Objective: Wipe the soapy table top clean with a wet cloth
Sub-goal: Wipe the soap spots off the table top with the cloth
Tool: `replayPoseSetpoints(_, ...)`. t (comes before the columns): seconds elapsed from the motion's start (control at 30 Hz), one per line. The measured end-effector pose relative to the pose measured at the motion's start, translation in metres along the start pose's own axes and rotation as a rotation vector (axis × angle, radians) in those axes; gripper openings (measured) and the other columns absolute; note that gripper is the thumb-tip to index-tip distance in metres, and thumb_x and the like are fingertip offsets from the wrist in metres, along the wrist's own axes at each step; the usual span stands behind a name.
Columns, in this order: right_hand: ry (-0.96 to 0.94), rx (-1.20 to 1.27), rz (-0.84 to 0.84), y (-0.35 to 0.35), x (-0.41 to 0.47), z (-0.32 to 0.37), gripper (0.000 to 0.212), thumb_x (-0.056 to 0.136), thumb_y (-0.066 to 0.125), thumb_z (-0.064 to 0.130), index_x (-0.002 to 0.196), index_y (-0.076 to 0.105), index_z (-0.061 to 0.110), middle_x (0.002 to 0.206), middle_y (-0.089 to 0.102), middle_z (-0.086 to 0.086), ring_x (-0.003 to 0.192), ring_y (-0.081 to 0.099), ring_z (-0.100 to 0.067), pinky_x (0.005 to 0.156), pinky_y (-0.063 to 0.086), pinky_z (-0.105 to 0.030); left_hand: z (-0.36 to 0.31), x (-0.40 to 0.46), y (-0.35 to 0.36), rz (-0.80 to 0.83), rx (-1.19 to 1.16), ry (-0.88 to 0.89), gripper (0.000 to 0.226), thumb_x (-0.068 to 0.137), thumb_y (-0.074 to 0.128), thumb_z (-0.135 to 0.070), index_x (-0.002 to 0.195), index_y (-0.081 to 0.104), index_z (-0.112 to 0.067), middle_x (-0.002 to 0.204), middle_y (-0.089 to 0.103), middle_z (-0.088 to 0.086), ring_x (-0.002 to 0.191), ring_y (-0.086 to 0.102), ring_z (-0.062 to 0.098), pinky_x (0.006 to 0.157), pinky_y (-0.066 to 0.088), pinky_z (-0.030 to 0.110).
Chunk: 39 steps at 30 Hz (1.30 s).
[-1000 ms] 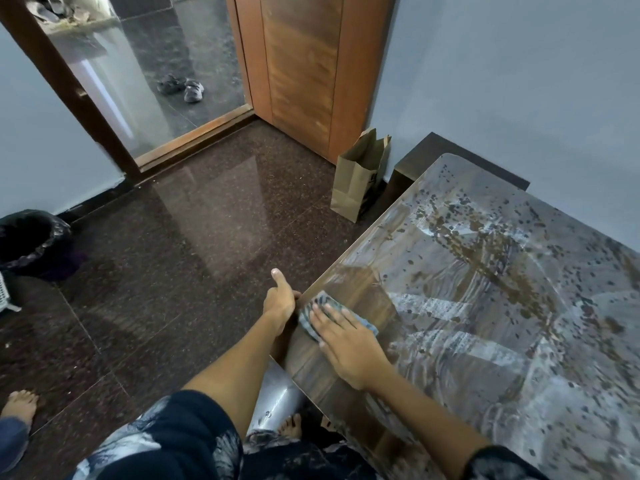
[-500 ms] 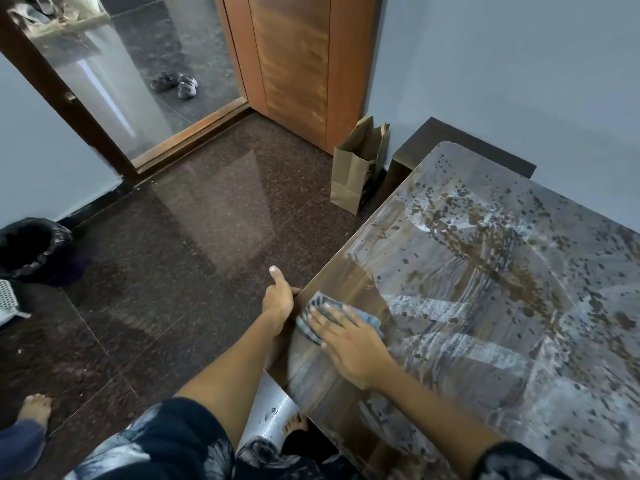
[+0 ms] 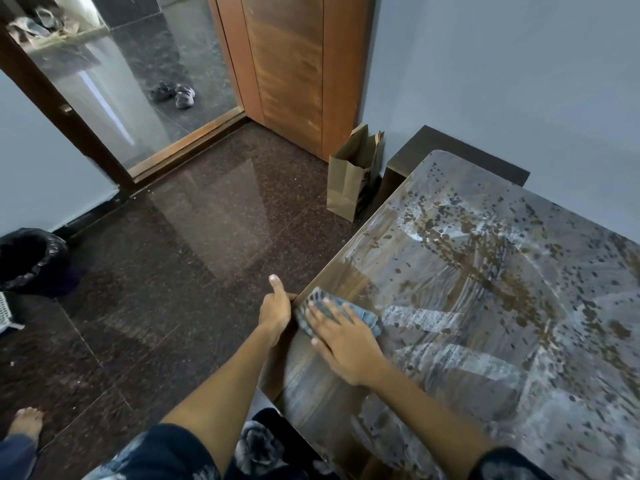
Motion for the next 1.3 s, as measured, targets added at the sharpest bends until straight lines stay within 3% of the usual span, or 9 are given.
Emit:
replayPoseSetpoints(0.17,0.045,-0.038,0.063,-0.004,-0.023,-0.041,0.048,0.097,0.029,0.037,0.144,0.033,0.025,0.148,0.035,0.009,0.138,0.028,-0.012,0.108,0.032,-0.046,-0.023,0.008,0.012,0.109,-0.015,0.075,0.082,0.093,0.000,-0.057,0.091,0.072,-0.018,0.108,0.067,0.005,0.104,0.057,0.021,0.098,0.035,0.031)
replayPoseSetpoints(0.27,0.345,0.030,0.081,-0.017,0.001,-0.094,0.050,0.100,0.011,0.039,0.148,0.003,0.028,0.156,0.003,0.010,0.143,-0.006,-0.012,0.117,0.010,-0.046,-0.039,0.018,0.022,0.180,-0.007,0.126,0.079,0.095,0.002,-0.053,0.109,0.068,-0.013,0.113,0.064,0.003,0.109,0.054,0.018,0.096,0.030,0.027)
replayPoseSetpoints(0.37,0.603,0.115,0.035,-0.026,0.032,-0.112,0.052,0.101,0.010,0.038,0.150,0.000,0.024,0.157,-0.004,0.007,0.144,-0.010,-0.018,0.117,0.000,-0.043,-0.044,0.024,0.031,0.222,-0.081,0.118,0.074,0.094,0.005,-0.055,0.127,0.055,-0.012,0.119,0.062,0.007,0.117,0.052,0.021,0.108,0.028,0.033)
replayPoseSetpoints(0.6,0.478,0.147,-0.063,-0.011,0.048,-0.015,0.050,0.098,0.024,0.037,0.146,0.032,0.023,0.150,0.033,0.007,0.141,0.024,-0.017,0.111,0.028,-0.041,-0.046,0.040,0.033,0.316,-0.159,-0.022,0.094,0.069,0.011,-0.087,0.099,0.070,-0.019,0.110,0.068,0.008,0.105,0.059,0.019,0.105,0.037,0.038)
replayPoseSetpoints(0.73,0.671,0.129,-0.107,-0.002,-0.005,-0.024,0.049,0.099,0.021,0.041,0.141,0.041,0.025,0.145,0.039,0.010,0.138,0.028,-0.013,0.107,0.025,-0.038,-0.045,0.038,0.034,0.416,-0.204,-0.083,0.078,0.094,0.003,-0.054,0.130,0.046,0.000,0.133,0.051,0.018,0.124,0.046,0.026,0.094,0.031,0.026)
replayPoseSetpoints(0.93,1.116,0.166,-0.191,-0.016,0.030,-0.092,0.061,0.093,-0.002,0.048,0.148,0.009,0.024,0.155,0.008,0.008,0.143,-0.003,-0.016,0.114,-0.001,-0.034,-0.039,0.051,0.052,0.481,-0.184,-0.021,0.094,0.073,0.013,-0.071,0.132,0.047,-0.006,0.131,0.053,0.007,0.123,0.047,0.020,0.110,0.029,0.035)
replayPoseSetpoints(1.07,1.023,0.126,-0.190,-0.025,0.079,-0.088,0.058,0.096,0.007,0.043,0.149,0.019,0.022,0.155,0.018,0.006,0.144,0.007,-0.018,0.113,0.008,-0.036,-0.042,0.053,0.067,0.515,-0.173,-0.009,0.121,0.045,0.024,-0.101,0.132,0.051,-0.020,0.130,0.057,0.001,0.123,0.049,0.018,0.110,0.030,0.044)
replayPoseSetpoints(1.17,0.811,0.075,-0.157,-0.020,0.073,-0.056,0.050,0.097,0.024,0.037,0.142,0.039,0.021,0.146,0.039,0.004,0.138,0.030,-0.020,0.113,0.027,-0.039,-0.055,0.047,0.070,0.558,-0.148,0.052,0.114,0.049,0.019,-0.099,0.132,0.050,-0.027,0.132,0.055,-0.003,0.126,0.045,0.014,0.111,0.030,0.042)
replayPoseSetpoints(1.3,0.836,0.088,-0.111,-0.009,0.030,-0.051,0.049,0.098,0.023,0.038,0.143,0.036,0.024,0.147,0.035,0.009,0.140,0.025,-0.017,0.109,0.019,-0.040,-0.066,0.054,0.076,0.618,-0.156,0.024,0.108,0.060,0.023,-0.094,0.135,0.047,-0.019,0.134,0.053,0.003,0.126,0.047,0.019,0.111,0.029,0.045)
Point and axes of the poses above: each hand's wrist, its own x-axis towards the middle knuckle, its own y-axis out of the palm, z = x × y, the point moved 5 cm from there along x, towards the middle knuckle
